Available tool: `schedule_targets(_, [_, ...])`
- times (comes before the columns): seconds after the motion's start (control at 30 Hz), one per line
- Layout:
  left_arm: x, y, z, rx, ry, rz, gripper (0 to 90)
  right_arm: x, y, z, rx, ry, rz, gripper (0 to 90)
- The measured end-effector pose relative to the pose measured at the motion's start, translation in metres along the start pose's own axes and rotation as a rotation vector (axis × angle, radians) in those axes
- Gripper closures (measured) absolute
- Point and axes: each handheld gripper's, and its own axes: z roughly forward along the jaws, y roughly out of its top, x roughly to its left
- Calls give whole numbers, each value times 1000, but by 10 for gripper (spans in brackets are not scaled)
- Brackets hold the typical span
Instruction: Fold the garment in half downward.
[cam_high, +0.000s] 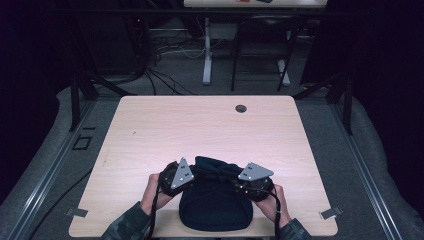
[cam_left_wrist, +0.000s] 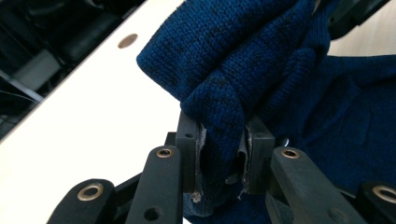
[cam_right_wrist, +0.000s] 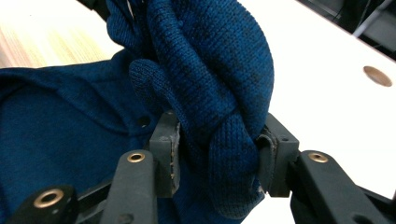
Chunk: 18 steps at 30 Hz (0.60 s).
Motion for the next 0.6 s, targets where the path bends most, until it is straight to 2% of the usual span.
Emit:
schedule_targets(0.1, [-2,-4,1,13,-17,-23,715,5,0,-2,3,-15,-18,521])
schedule_targets(0.23, [-7,-10,2,42,-38,-14,696,9,-1,-1,35,-3,-12,465])
schedule_targets(0.33, [-10,-13,2,56,-58,-11,698,12,-1,-2,54,6,-20,479])
schedule_targets(0.47, [-12,-16,3,65,-82,-23,700,14,-2,-4,55,-1,2,530])
schedule_targets(0.6, [-14,-19,6,86,-99,-29,696,15,1,-9,47,11,14,529])
